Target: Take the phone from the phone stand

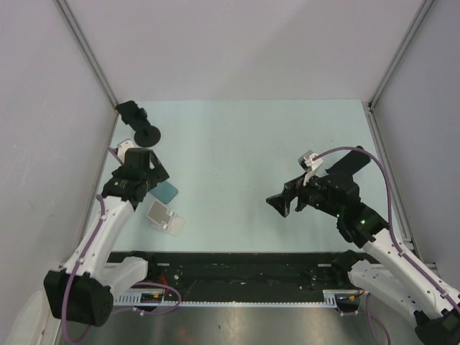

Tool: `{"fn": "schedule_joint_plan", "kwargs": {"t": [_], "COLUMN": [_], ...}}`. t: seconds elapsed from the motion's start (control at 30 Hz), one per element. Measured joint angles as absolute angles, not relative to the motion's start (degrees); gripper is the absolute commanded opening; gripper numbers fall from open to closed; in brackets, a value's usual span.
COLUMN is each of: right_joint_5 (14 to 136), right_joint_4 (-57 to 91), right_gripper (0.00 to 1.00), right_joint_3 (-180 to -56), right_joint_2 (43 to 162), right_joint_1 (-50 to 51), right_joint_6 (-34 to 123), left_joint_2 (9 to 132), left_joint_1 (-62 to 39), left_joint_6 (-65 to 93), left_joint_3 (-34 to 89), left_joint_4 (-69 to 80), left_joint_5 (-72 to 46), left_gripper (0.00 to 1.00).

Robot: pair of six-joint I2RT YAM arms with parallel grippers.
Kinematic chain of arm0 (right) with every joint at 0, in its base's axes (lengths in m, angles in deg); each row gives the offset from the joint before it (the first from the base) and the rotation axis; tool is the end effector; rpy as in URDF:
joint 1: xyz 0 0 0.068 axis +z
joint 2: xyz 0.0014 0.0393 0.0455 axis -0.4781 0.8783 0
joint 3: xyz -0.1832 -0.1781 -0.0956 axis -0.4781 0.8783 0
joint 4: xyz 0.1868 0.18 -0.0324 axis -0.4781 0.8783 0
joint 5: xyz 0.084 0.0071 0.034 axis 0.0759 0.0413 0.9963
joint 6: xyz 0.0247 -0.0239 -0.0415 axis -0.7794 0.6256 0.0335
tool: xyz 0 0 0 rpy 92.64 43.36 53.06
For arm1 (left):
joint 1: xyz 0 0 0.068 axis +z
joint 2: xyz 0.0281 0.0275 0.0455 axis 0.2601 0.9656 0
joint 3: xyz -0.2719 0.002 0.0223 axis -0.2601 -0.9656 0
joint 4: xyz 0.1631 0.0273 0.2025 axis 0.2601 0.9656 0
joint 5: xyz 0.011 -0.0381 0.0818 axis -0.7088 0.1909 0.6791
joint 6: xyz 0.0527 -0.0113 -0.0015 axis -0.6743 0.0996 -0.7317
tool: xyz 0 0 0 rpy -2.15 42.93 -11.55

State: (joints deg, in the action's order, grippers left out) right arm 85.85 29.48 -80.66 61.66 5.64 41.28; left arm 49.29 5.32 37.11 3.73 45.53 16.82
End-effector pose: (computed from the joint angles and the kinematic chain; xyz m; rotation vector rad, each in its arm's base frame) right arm 0.1342 0.1048 0.3069 -0.6297 1.8021 0.8291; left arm 0.1918 -0.0199 0.2876 -0.6635 2.1735 0.0323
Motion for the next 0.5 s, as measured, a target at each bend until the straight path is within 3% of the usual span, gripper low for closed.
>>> {"fn": "schedule_joint_plan", "kwargs": {"t": [0.5], "right_joint_5": [79.44], "right_joint_4": [34.95], "right_gripper": [1.0], "right_joint_3": [-80.66], "right_joint_2": [68.45], "right_joint_1": [5.88], "right_joint_6": [34.65], "left_joint_2": [82.23], "left_joint_1": [16.09], "left_joint_6": [41.64], "left_joint_3": [15.8], "left_joint_4": [44.94], "left_joint_5": [13.3], "left_gripper": [1.0]}}
